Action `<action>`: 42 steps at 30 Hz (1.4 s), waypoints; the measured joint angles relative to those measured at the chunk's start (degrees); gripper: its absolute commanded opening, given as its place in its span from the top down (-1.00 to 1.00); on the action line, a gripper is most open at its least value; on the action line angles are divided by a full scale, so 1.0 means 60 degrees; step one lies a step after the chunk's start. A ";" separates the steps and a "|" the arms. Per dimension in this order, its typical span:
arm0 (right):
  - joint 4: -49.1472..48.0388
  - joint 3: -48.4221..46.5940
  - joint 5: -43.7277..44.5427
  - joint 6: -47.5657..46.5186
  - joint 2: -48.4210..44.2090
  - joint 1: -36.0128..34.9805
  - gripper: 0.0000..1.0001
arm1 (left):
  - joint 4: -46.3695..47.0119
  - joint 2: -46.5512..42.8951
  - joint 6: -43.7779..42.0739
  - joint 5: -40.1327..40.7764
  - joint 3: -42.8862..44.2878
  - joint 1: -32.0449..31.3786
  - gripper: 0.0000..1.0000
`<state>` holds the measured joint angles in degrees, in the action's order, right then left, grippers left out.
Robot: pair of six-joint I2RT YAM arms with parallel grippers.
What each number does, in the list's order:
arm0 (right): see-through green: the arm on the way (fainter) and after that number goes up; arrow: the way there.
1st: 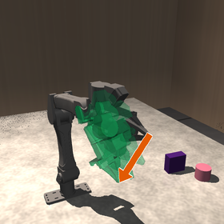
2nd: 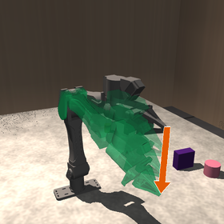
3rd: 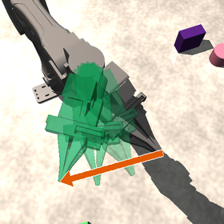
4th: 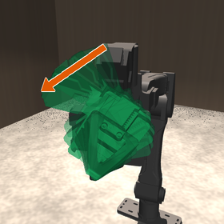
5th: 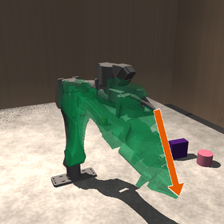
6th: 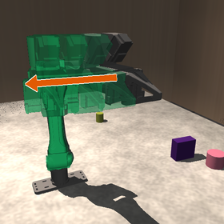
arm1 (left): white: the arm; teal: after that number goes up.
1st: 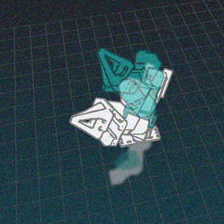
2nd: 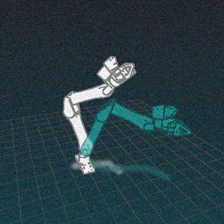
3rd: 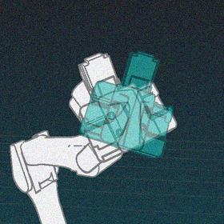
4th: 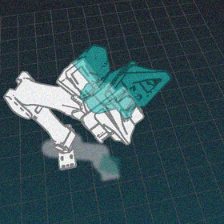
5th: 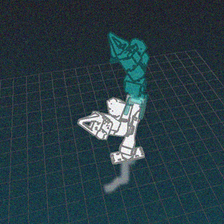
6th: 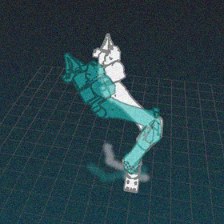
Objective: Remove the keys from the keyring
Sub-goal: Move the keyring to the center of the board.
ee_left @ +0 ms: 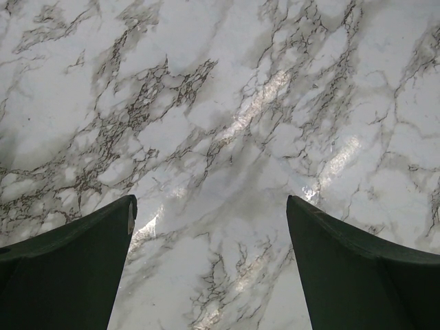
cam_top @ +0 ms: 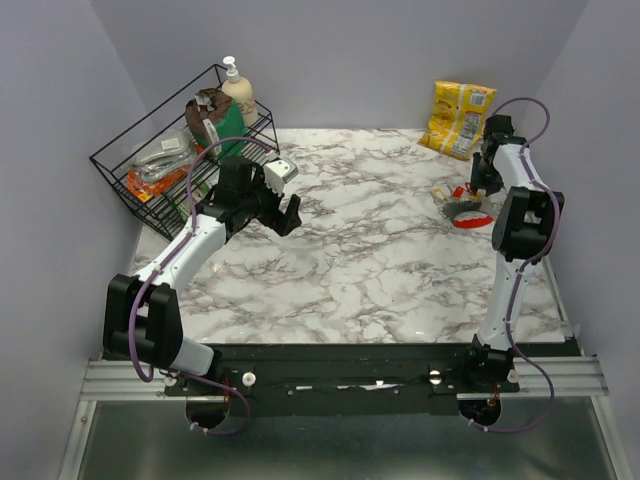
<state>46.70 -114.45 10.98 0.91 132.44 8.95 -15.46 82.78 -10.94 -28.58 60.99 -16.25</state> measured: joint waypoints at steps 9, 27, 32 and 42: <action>0.0809 -0.0951 -0.0106 -0.0346 0.0470 0.0000 0.34 | 0.0000 0.0000 0.0015 0.0000 0.0000 -0.0004 -0.98; 0.1515 -0.1453 -0.1038 -0.0605 0.0772 0.0000 0.26 | 0.0004 0.0011 0.0055 -0.0007 0.0000 -0.0004 -0.98; 0.1730 -0.1541 -0.1224 -0.0656 0.0812 0.0000 0.26 | 0.0000 0.0051 0.0051 -0.0007 0.0000 0.0000 -0.98; 0.1872 -0.0969 -0.2233 -0.0954 0.0776 0.0000 0.09 | -0.0007 0.0153 0.0047 0.0000 0.0000 -0.0004 -0.97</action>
<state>57.93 -120.27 -2.42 -4.82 137.10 8.95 -15.51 83.70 -10.66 -28.58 60.99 -16.27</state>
